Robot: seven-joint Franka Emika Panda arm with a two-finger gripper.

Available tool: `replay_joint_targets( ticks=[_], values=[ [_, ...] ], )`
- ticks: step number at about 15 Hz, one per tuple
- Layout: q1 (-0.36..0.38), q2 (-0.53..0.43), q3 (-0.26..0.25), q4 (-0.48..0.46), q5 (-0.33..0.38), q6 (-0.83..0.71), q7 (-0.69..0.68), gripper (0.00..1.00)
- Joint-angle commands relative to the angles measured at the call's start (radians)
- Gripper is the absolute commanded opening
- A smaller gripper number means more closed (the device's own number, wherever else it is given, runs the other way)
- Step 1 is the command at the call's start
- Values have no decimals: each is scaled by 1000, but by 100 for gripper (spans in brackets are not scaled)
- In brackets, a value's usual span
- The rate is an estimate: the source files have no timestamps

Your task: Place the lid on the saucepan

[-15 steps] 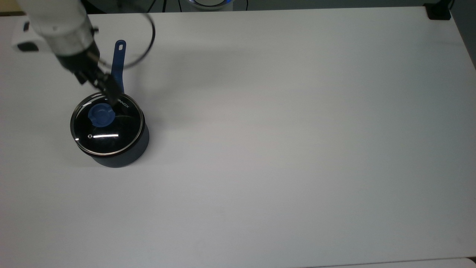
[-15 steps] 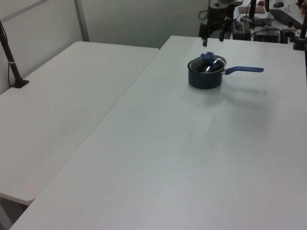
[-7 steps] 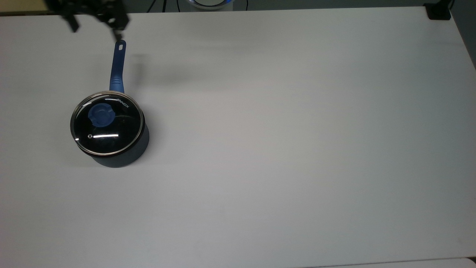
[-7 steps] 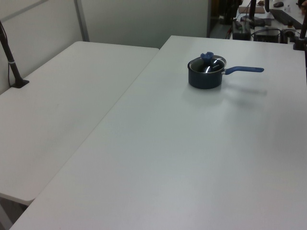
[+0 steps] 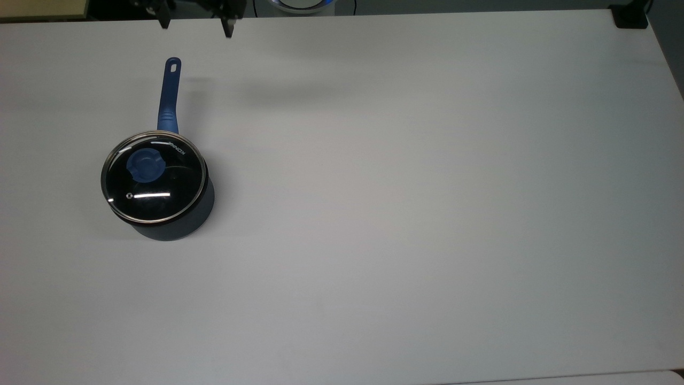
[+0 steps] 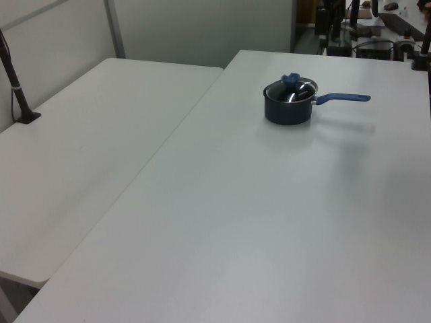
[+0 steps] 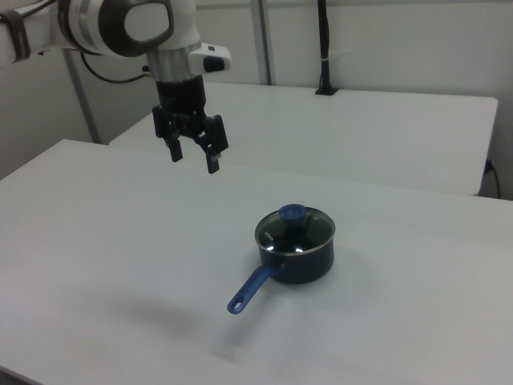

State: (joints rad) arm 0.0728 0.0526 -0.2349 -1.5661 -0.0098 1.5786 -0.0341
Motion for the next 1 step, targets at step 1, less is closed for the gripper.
replay_joint_targets(
  ticks=[1],
  values=[
    [16, -39, 14, -43, -6, -20, -12, 100]
  ],
)
